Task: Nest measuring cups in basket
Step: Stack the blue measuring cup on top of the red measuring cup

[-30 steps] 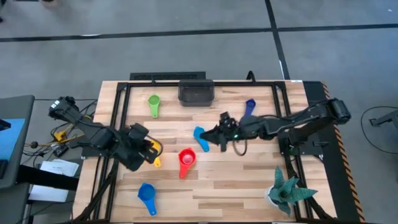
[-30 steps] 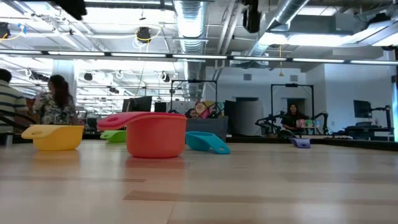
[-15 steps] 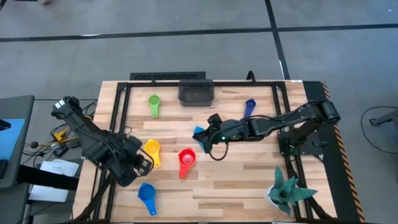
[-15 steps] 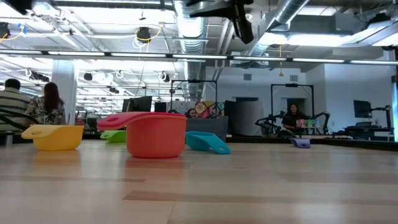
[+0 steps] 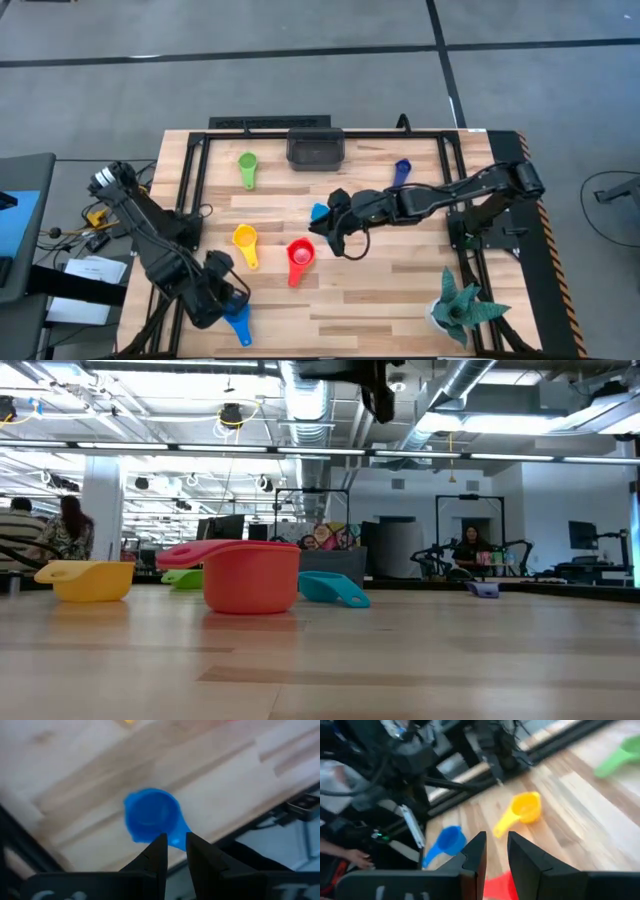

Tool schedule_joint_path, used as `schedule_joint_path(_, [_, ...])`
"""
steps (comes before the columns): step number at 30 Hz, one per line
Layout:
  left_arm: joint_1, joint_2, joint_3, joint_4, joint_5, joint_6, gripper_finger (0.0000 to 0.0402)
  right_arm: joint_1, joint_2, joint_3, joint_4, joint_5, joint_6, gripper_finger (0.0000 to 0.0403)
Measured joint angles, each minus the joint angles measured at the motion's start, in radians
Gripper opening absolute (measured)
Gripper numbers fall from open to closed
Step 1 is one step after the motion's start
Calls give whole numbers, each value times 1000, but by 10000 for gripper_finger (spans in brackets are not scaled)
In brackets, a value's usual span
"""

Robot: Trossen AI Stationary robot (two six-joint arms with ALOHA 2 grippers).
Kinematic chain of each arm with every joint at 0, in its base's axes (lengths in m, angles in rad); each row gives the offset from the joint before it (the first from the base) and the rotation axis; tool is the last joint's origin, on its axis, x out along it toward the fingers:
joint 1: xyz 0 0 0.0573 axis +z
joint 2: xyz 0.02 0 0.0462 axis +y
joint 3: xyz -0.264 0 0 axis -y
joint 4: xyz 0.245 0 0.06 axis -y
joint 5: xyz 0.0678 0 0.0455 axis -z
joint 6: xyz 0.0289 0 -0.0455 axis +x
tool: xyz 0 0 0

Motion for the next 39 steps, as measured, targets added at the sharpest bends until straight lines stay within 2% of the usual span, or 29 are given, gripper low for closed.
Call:
schedule_joint_path(6, [-35, 1, 0, 66, -18, -83, 57, 45, 83, 14, 76, -35, -4, 103])
schedule_joint_path(10, [-64, 0, 0, 55, -41, -83, 57, 78, 163, 83, 74, -47, -4, 103])
schedule_joint_path(17, [-108, 0, 0, 59, -114, 122, 57, 123, 307, 258, 58, -61, 4, 105])
schedule_joint_path(27, [-203, 0, 0, 70, -87, 394, 57, 152, 555, 538, 41, -37, 136, 142])
schedule_joint_path(33, [-256, 0, 0, 70, -72, 469, 57, 173, 680, 689, 40, 4, 231, 155])
schedule_joint_path(39, [-287, 0, 0, 48, -57, 458, 57, 195, 780, 790, 13, 41, 312, 157])
